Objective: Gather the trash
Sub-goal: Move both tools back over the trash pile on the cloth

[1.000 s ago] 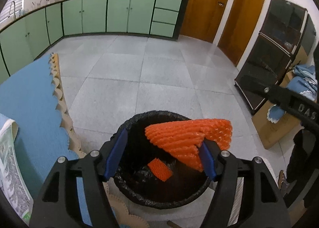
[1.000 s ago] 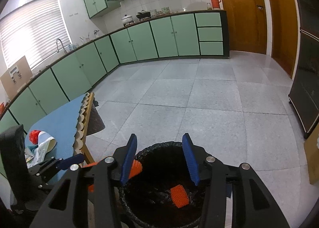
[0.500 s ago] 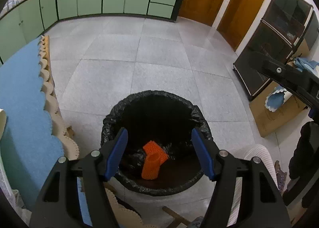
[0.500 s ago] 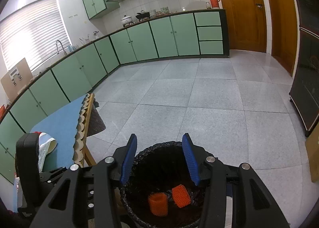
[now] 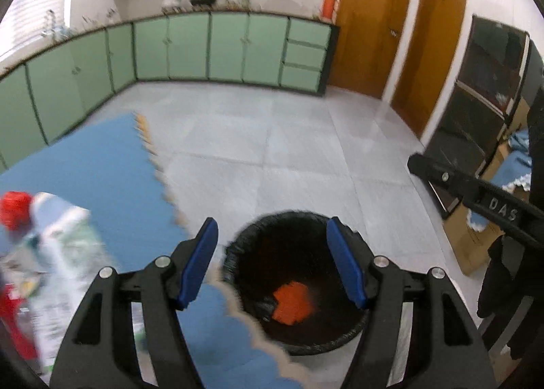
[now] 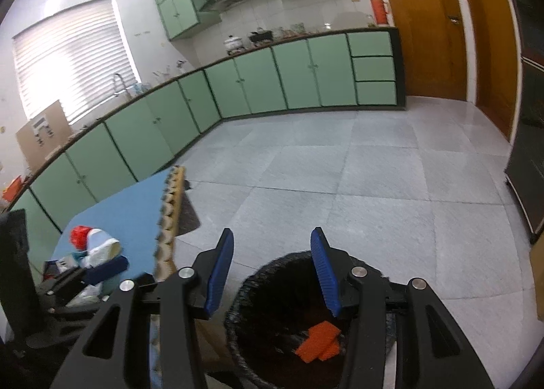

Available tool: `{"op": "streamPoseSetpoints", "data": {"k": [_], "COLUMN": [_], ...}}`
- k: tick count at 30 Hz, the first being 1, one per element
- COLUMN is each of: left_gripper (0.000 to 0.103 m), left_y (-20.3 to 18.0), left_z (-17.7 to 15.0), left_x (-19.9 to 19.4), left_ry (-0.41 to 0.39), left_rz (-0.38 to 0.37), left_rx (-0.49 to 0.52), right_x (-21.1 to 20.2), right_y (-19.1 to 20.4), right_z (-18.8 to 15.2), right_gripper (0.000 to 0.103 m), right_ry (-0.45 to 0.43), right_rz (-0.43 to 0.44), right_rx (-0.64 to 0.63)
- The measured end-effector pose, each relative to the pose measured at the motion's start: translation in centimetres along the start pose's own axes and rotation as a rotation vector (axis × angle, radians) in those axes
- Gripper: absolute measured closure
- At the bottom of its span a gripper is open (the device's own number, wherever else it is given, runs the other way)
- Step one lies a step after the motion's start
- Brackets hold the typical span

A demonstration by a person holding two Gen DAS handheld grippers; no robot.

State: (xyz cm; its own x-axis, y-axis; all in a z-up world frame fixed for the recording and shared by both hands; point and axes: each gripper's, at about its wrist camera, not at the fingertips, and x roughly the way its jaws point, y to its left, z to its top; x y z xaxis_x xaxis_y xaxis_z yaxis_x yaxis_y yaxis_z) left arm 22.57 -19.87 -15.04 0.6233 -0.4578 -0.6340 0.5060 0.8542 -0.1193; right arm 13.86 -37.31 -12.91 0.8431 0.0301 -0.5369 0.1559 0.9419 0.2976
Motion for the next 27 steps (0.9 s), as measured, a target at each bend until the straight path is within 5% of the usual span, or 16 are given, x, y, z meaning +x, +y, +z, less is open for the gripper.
{"op": "streamPoseSetpoints", "data": {"k": [15,27], "left_gripper": [0.039,0.038], "left_y": [11.6,17.0], "left_z": [-3.8,-8.2], "left_x": [-12.7,-16.6], "left_ry": [-0.211,-0.227], "left_rz": [0.438,0.577], "left_rx": [-0.145,-0.259], "right_x": [5.1,8.3], "right_y": [14.7,18.1], "right_z": [-4.2,-6.1], "right_gripper": [0.054,0.05], "right_ry": [0.146,0.283], "right_rz": [0.329,0.442], "right_rx": [-0.136,-0.154]}}
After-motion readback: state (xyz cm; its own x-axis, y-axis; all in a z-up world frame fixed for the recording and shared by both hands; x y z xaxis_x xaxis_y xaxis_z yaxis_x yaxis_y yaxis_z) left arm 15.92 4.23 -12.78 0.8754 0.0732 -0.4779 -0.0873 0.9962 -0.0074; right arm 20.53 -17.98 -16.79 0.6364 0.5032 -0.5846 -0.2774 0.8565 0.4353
